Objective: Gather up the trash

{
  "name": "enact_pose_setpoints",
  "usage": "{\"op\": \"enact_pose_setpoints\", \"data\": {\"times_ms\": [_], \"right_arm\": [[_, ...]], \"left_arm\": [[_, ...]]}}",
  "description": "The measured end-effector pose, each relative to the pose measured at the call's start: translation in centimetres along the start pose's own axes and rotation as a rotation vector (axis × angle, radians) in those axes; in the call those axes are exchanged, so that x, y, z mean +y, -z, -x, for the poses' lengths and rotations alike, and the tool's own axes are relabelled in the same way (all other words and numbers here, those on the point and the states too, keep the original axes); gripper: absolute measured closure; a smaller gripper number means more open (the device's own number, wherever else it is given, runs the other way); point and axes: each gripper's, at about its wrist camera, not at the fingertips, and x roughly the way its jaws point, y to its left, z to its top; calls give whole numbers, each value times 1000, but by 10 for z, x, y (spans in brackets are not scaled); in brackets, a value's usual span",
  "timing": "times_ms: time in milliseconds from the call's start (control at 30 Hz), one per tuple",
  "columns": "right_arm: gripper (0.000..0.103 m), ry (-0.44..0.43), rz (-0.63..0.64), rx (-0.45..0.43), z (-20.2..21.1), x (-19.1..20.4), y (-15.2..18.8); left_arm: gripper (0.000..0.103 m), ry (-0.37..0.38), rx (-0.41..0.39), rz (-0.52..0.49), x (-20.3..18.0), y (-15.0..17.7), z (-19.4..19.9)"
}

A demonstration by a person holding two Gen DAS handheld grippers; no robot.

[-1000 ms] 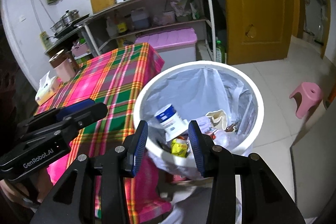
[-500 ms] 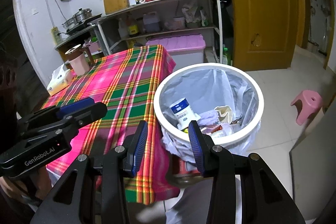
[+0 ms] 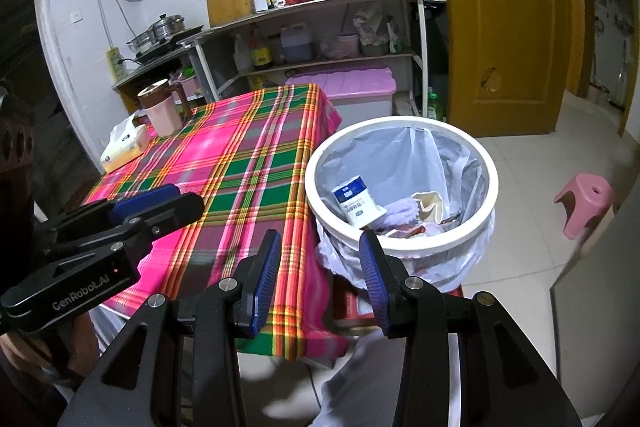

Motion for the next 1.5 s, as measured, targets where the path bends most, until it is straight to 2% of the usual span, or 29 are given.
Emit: {"op": "enact_pose_setpoints", "data": {"times_ms": [1500], "right_arm": [[61,5,1,0,3,-1,0]], "left_arm": [[68,-15,1,-11,5,4,3]]}}
